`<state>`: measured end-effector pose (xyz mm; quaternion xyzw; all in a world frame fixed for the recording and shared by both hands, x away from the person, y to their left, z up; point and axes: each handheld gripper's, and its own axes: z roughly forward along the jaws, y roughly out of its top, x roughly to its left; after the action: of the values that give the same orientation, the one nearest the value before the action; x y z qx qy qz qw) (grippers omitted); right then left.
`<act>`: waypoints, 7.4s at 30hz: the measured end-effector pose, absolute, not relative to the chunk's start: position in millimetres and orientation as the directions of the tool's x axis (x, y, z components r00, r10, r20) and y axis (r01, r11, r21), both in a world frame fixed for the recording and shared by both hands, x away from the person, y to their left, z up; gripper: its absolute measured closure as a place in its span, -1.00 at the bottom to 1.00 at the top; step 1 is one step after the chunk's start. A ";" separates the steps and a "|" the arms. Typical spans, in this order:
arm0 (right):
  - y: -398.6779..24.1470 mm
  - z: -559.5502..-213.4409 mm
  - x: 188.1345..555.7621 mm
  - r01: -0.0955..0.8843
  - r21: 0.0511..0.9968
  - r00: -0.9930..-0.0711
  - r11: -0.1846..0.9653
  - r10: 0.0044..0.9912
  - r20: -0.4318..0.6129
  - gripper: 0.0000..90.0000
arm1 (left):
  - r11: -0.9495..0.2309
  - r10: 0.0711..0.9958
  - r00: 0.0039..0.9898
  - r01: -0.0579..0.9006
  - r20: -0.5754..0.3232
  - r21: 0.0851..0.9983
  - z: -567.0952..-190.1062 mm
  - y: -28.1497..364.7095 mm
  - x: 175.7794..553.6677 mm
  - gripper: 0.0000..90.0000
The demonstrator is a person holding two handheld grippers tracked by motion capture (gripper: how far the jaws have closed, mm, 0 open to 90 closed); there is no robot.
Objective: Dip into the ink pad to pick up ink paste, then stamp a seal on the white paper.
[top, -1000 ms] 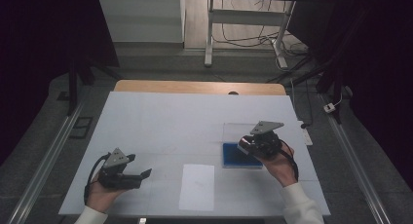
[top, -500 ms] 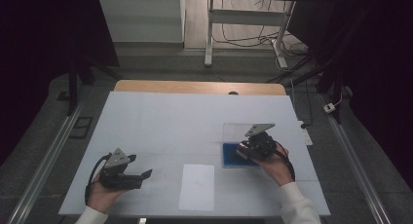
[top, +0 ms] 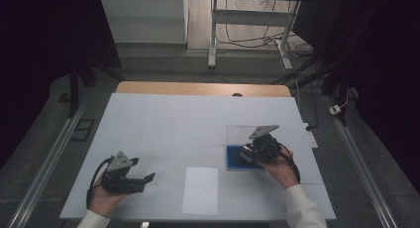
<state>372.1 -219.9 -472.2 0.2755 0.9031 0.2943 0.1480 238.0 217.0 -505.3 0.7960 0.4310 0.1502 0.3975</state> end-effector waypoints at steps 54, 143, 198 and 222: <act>-240.4 -436.3 352.4 0.337 0.774 -0.776 0.536 0.623 -0.094 0.57 | -0.315 0.805 0.585 0.560 -0.096 0.766 -503.3 211.5 237.4 -0.59; -99.0 -478.4 290.9 0.162 0.661 -0.971 0.733 0.237 -0.024 0.57 | -0.320 0.801 0.590 0.562 -0.099 0.763 -504.0 212.9 239.7 -0.57; -94.5 -491.9 296.8 0.160 0.611 -0.971 0.775 0.236 -0.047 0.57 | -0.322 0.803 0.589 0.562 -0.095 0.762 -504.0 214.1 239.8 -0.56; -97.3 -499.6 295.2 0.143 0.632 -0.971 0.762 0.231 -0.059 0.58 | -0.308 0.810 0.578 0.566 -0.102 0.765 -503.2 217.8 239.7 -0.56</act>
<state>295.2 -97.3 -499.6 0.0999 0.9362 0.3304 0.0667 239.7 217.8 -503.2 0.7939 0.4331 0.1531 0.3983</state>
